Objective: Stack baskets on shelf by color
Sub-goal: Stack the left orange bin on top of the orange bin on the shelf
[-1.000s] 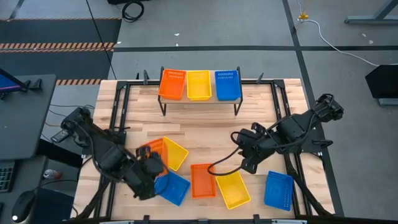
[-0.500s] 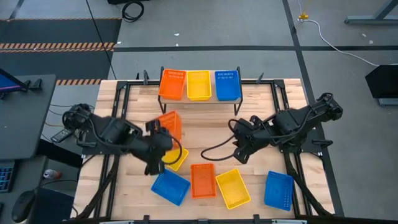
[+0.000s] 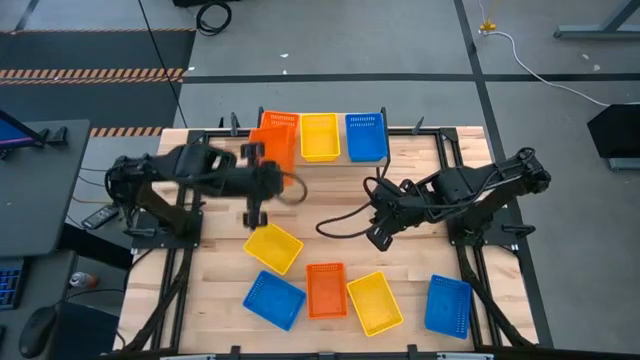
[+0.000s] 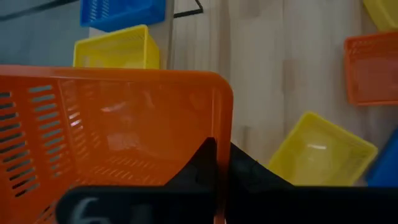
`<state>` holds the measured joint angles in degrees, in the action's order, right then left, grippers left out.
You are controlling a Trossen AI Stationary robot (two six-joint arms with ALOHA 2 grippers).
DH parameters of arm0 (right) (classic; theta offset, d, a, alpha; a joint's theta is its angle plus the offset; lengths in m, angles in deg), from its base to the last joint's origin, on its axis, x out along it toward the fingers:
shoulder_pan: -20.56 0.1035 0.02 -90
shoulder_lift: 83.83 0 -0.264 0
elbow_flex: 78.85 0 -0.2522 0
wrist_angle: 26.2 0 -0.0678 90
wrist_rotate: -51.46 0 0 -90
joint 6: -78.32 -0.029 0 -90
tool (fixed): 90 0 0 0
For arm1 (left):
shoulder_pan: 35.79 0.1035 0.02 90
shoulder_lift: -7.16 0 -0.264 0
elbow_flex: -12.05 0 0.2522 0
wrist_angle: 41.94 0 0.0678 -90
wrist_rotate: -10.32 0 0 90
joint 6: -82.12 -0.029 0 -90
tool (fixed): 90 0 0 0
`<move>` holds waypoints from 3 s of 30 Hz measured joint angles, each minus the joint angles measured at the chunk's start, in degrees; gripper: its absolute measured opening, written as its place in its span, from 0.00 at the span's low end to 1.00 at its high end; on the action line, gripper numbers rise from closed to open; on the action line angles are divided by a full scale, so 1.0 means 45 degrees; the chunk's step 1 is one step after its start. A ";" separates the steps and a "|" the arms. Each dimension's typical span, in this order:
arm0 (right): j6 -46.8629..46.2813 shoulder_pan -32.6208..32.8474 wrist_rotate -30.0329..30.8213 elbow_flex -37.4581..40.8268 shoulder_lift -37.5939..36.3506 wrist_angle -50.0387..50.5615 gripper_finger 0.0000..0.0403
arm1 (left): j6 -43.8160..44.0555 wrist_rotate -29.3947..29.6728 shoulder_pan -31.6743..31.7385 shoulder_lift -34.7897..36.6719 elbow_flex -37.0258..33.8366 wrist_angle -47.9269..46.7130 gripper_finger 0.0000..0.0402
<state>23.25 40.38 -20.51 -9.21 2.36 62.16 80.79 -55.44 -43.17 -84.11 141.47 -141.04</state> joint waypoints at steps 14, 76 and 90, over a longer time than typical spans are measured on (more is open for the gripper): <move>0.0252 -0.0103 -0.0167 -0.0005 0.0000 0.0007 0.28 | -0.5476 -0.3216 0.4955 -0.0058 -0.0005 0.0155 0.02; 0.0183 -0.0128 0.1028 -0.0010 -0.0013 0.0605 0.28 | -0.7303 -0.3251 0.7045 -0.2725 -0.0024 -0.0315 0.06; -0.0054 -0.0100 0.1358 -0.0010 -0.0010 0.0576 0.28 | -0.7179 -0.3236 0.7245 -0.2725 -0.0024 -0.0286 0.25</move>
<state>23.01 39.93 -14.40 -9.25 2.32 64.75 48.49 -70.01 -10.57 -96.37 141.36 -142.33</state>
